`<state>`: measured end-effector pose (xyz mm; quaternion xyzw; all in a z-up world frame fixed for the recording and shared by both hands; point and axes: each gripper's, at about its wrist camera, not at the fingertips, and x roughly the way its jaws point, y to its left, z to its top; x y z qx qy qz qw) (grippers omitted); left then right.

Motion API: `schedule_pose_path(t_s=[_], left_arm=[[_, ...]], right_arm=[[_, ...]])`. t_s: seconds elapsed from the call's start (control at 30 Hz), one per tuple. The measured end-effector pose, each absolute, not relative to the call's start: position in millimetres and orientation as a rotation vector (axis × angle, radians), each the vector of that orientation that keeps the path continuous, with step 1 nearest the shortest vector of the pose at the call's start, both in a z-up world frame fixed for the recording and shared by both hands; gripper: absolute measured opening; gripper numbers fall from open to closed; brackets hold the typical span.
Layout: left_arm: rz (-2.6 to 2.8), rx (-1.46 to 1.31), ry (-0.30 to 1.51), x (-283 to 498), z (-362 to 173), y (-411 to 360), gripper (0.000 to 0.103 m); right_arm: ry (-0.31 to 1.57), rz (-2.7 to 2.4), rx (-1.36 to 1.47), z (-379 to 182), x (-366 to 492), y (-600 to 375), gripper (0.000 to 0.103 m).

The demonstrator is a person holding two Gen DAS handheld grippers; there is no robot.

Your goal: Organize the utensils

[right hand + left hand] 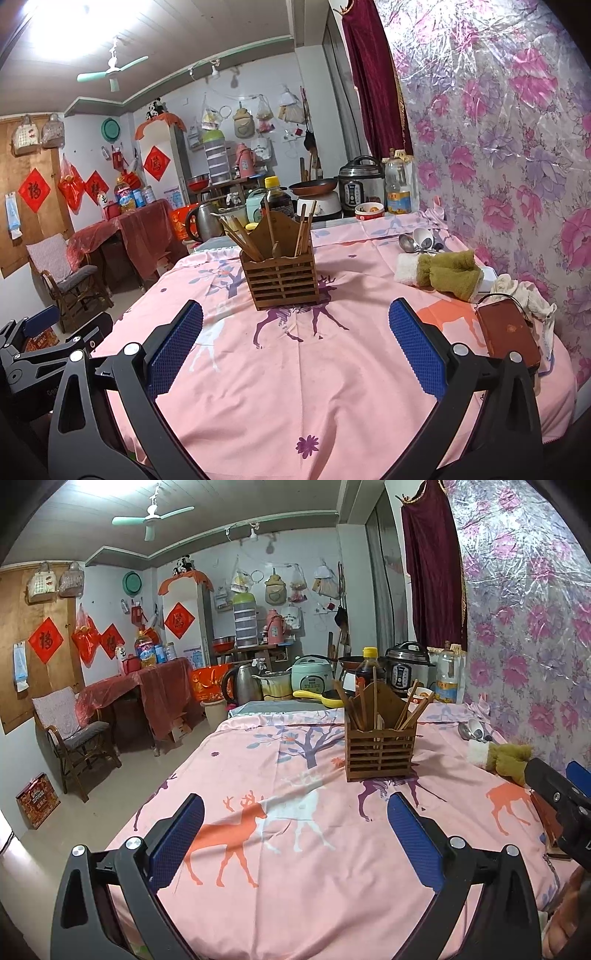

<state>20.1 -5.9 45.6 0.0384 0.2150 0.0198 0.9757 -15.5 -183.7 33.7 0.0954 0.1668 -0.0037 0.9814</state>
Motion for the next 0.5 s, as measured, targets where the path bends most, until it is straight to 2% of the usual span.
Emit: schedule_pose_path(t_s=[0.5], left_arm=[[0.030,0.059,0.453,21.2,41.8,-9.2,0.098]], right_arm=[[0.344,-0.004,0.180,31.8,-15.6,-180.3,0.098]])
